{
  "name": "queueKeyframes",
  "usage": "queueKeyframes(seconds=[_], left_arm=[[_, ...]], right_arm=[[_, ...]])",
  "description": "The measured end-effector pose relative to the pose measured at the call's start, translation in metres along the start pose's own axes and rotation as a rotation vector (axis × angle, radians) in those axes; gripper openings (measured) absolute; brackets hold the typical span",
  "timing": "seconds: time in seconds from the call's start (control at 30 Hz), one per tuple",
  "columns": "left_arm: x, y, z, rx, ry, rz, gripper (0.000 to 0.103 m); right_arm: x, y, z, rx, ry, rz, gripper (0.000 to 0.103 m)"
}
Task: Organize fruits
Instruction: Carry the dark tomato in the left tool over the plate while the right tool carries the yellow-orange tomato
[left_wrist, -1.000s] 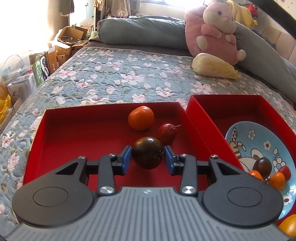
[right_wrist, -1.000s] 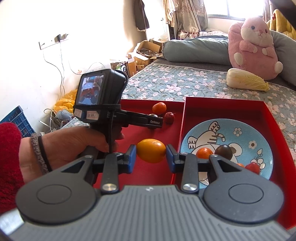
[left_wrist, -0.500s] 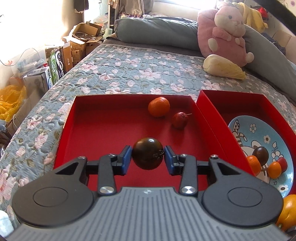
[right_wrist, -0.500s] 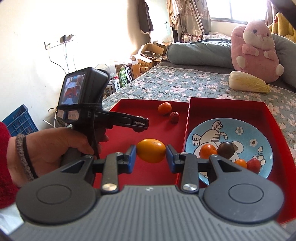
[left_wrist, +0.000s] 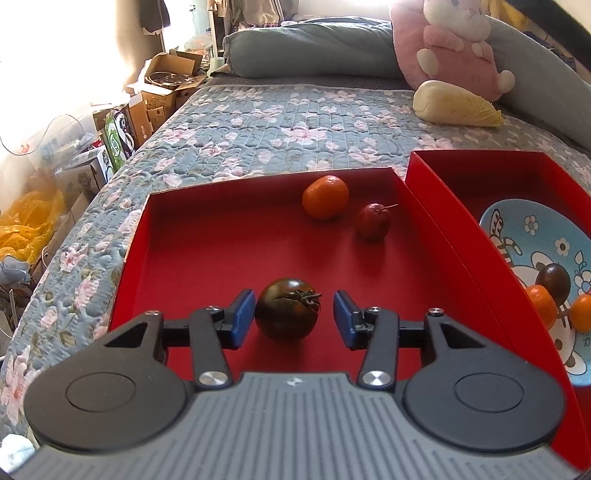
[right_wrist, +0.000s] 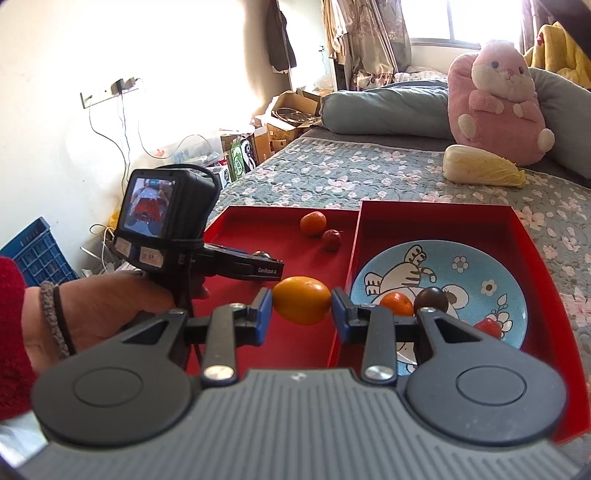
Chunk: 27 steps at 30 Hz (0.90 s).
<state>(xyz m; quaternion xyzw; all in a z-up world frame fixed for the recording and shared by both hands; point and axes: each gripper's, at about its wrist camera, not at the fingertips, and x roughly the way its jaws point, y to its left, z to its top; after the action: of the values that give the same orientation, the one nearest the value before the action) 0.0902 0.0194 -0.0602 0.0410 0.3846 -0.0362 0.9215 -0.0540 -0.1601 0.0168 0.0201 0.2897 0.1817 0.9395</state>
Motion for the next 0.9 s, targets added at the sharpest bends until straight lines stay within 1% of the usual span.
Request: queueKeyframes(seconds=[0.03,0.1,0.13,0.23,0.27,0.37,0.5,0.63,0.77,0.9], left_arm=[[0.002,-0.001,0.0,0.003,0.009,0.003,0.056],[0.007,0.0,-0.001,0.0,0.037,-0.009,0.056],[0.008,0.0,-0.002,0.001,0.045,-0.013,0.055],[0.007,-0.002,-0.001,0.011,0.019,-0.018,0.047],[0.007,-0.002,-0.001,0.008,0.015,-0.025,0.046],[0.006,-0.003,-0.002,0.008,0.017,-0.033,0.046],[0.0,-0.004,0.0,-0.002,0.001,-0.051,0.045],[-0.008,-0.005,0.001,-0.012,-0.012,-0.052,0.045],[-0.018,-0.006,0.002,-0.049,-0.022,-0.069,0.045],[-0.028,-0.012,0.001,-0.047,-0.034,-0.077,0.045]], right_arm=[[0.001,0.0,0.0,0.001,0.003,0.002,0.038],[0.002,0.0,-0.001,0.0,0.006,0.005,0.038],[0.002,0.001,-0.002,-0.001,0.006,0.007,0.038],[0.001,0.0,-0.001,0.002,0.003,0.01,0.038],[0.001,0.0,-0.002,0.004,0.002,0.009,0.038],[0.001,-0.003,-0.003,0.012,0.005,0.005,0.038],[0.0,-0.005,-0.004,0.017,0.004,0.003,0.038],[-0.001,-0.006,-0.005,0.02,-0.002,0.005,0.038],[-0.001,-0.008,-0.005,0.021,-0.005,0.001,0.038],[-0.002,-0.012,-0.005,0.028,-0.009,-0.008,0.038]])
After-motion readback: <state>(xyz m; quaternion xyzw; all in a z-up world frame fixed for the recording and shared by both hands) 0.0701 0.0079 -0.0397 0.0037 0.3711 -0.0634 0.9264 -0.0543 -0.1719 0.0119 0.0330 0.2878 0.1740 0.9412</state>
